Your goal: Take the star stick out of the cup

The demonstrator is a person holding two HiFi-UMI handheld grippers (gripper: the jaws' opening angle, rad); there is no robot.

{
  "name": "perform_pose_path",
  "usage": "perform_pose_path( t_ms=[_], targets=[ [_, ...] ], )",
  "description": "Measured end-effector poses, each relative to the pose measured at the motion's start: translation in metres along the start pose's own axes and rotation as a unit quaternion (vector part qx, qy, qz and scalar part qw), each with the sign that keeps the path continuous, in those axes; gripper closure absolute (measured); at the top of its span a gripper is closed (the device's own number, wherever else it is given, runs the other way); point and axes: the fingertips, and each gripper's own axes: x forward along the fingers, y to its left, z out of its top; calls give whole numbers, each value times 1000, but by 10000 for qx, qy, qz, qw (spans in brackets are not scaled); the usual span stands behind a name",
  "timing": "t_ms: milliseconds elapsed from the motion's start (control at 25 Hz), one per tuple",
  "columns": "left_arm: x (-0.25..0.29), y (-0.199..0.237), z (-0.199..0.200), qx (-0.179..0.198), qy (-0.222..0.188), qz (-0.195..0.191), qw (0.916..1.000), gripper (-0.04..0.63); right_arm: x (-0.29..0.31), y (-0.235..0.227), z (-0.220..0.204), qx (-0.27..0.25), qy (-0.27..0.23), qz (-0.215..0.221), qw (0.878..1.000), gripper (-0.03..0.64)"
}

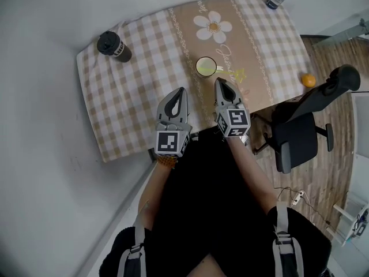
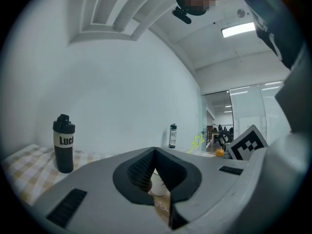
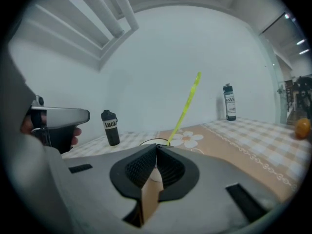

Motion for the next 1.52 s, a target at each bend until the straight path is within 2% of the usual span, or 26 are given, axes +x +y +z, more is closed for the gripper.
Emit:
perform_pose_path(
  t_ms=[360,400,440,480,1240,1520],
  targets=[
    [17,-1,-5,10,115,2,9999,591,16,-13,-11,154,154,44,9998,609],
    [18,-1,-6,6,128,-6,9999,591,17,-14,-11,201,152,63,9997,592],
    [19,-2,-8,-7,138,-16,9999,591,18,-15,-12,259,153,83,9995,544],
    [20,-2,-11,-20,152,-22,9999,591,20,-16,-12,312,155,95,9993,537],
    [21,3,-16,57,216,97,9997,591,38,-17,-7,626,121,291,9975,537],
    [18,6,-16,72,231,154,9996,591,41,-17,-7,519,189,274,9981,535]
  ],
)
